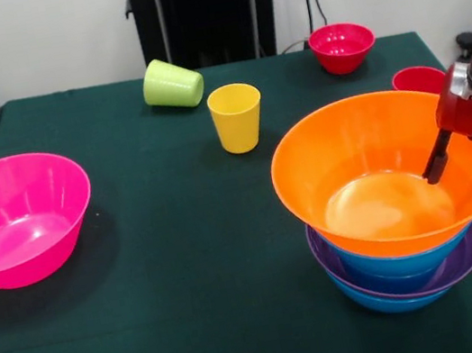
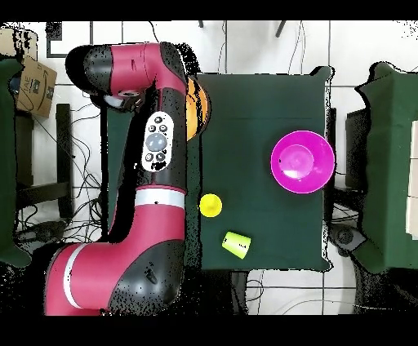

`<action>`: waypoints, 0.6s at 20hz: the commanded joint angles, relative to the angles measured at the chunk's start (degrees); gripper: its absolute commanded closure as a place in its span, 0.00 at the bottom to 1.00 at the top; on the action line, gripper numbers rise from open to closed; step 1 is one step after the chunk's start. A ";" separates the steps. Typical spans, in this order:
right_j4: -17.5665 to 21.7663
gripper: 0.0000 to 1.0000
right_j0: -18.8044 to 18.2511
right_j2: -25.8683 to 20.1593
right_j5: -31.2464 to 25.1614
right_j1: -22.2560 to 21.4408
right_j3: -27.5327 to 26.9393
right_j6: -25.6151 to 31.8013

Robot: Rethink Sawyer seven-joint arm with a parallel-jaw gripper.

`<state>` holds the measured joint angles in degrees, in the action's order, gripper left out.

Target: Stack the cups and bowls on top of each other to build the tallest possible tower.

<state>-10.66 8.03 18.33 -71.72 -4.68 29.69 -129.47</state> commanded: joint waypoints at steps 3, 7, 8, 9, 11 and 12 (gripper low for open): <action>-1.45 0.00 -0.13 -3.58 1.29 -2.27 3.12 -9.40; -1.94 0.00 -0.25 -3.83 1.53 -3.15 4.27 -8.80; -2.12 0.00 -0.30 -3.86 1.45 -3.03 3.99 -8.77; -2.29 0.00 -0.40 -3.92 1.42 -2.85 3.74 -8.76; -2.61 0.00 -0.50 -3.65 0.72 -2.09 2.04 -8.97; -2.89 0.00 -0.53 -3.57 0.31 -1.68 1.10 -9.14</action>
<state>-12.95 8.03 18.33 -71.73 -6.42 29.68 -129.47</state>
